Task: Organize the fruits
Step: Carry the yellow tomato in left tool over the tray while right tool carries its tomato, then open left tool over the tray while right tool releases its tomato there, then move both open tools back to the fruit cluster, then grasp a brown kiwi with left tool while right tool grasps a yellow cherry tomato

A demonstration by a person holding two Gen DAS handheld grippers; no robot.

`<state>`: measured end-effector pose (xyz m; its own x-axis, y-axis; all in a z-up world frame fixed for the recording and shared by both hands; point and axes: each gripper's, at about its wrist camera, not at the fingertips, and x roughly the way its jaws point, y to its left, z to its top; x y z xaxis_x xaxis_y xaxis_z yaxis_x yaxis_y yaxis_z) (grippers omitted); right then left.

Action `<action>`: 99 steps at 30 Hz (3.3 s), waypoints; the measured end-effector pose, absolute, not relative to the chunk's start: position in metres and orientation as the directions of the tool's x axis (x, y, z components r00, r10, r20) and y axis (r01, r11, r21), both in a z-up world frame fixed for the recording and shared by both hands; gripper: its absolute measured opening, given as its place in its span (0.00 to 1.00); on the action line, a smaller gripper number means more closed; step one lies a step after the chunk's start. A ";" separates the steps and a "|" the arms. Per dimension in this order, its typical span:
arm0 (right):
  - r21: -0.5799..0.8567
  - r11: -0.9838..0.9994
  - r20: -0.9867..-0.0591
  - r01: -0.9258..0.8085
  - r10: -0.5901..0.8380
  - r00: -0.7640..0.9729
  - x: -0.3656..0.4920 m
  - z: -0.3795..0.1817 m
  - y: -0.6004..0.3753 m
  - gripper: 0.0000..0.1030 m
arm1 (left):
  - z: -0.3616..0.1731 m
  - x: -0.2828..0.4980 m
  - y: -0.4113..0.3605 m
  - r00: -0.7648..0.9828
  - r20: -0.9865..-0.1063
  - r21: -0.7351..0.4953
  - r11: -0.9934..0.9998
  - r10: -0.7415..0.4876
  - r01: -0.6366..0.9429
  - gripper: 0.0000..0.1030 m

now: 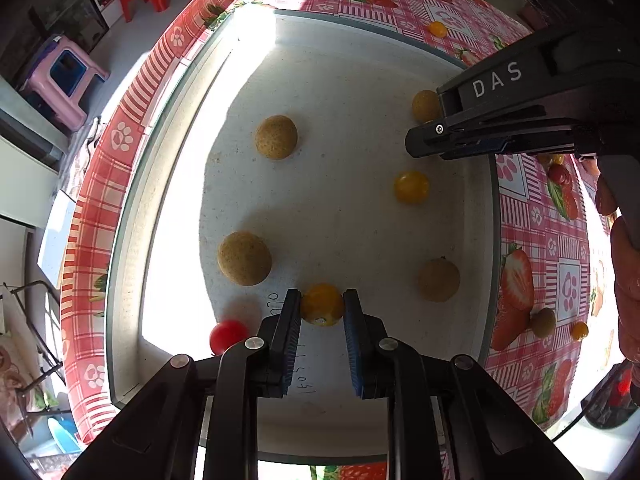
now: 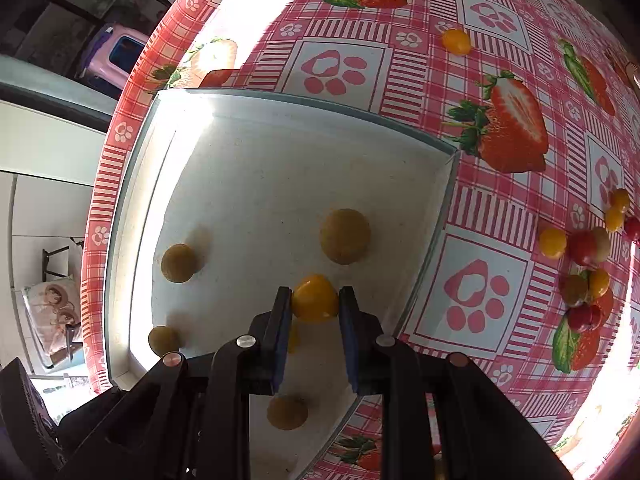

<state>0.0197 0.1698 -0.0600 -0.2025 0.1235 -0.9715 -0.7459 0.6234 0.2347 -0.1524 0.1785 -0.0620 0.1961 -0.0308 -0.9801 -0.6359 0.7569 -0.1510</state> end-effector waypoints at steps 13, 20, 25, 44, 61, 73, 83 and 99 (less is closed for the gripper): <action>0.222 0.614 -0.974 -0.757 0.104 -0.201 0.019 -0.062 0.174 0.33 | -0.060 -0.135 0.165 0.155 -0.988 -0.087 0.791 0.009 -0.605 0.23; 0.256 0.615 -0.967 -0.746 0.177 -0.185 0.018 -0.033 0.168 0.66 | -0.048 -0.135 0.158 0.171 -0.982 -0.039 0.802 0.079 -0.596 0.72; 0.285 0.637 -0.957 -0.716 0.234 -0.173 0.026 -0.012 0.152 0.77 | -0.043 -0.128 0.150 0.154 -0.986 -0.031 0.817 0.071 -0.576 0.72; 0.199 0.865 -0.980 -0.460 0.164 -0.116 0.063 -0.011 -0.033 0.77 | -0.002 -0.070 0.104 0.227 -0.972 -0.033 0.919 0.063 -0.393 0.72; 0.092 0.867 -0.991 -0.490 0.031 -0.132 0.038 -0.027 -0.151 0.77 | -0.031 -0.054 0.015 0.155 -0.986 -0.097 0.971 -0.064 -0.220 0.72; 0.085 0.848 -0.990 -0.523 0.013 -0.141 0.026 -0.051 -0.142 0.73 | -0.063 -0.042 0.003 0.082 -0.994 -0.091 0.969 -0.074 -0.228 0.72; 0.043 0.829 -0.995 -0.557 -0.015 -0.099 0.013 -0.056 -0.120 0.42 | -0.062 -0.035 -0.008 0.093 -0.995 -0.063 0.976 -0.044 -0.207 0.40; 0.154 0.878 -0.982 -0.453 0.083 -0.172 0.038 -0.049 -0.140 0.26 | -0.037 -0.049 0.027 0.154 -0.973 -0.215 0.924 -0.173 -0.316 0.26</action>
